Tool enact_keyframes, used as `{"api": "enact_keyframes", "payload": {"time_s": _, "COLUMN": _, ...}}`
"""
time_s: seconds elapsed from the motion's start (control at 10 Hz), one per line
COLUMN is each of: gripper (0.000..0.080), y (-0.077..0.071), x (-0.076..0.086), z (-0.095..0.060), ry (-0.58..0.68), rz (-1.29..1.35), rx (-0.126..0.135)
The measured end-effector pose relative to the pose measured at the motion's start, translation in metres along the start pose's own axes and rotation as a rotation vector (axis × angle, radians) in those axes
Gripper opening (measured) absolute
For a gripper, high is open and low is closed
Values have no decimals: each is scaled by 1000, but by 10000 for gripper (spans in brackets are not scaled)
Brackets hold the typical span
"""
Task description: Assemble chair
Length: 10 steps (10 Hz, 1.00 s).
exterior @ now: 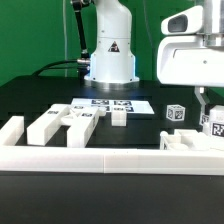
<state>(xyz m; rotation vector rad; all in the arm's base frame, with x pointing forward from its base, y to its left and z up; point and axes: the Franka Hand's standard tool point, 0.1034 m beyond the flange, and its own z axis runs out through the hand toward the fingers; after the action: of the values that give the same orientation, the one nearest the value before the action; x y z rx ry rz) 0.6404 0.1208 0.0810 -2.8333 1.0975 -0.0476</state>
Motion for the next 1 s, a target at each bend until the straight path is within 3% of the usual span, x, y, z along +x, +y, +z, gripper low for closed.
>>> {"api": "enact_keyframes", "payload": {"time_s": 0.5, "gripper": 291, "y": -2, "x": -5, "z": 1, "ry": -8, "rz": 531, "rx": -1}}
{"api": "enact_keyframes", "payload": {"time_s": 0.9, "gripper": 291, "y": -1, "x": -4, "z": 1, "ry": -14, "rz": 723, "rx": 6}}
{"api": "enact_keyframes", "payload": {"time_s": 1.0, "gripper": 366, "y": -1, "x": -4, "z": 2, "ry": -14, "rz": 700, "rx": 6}}
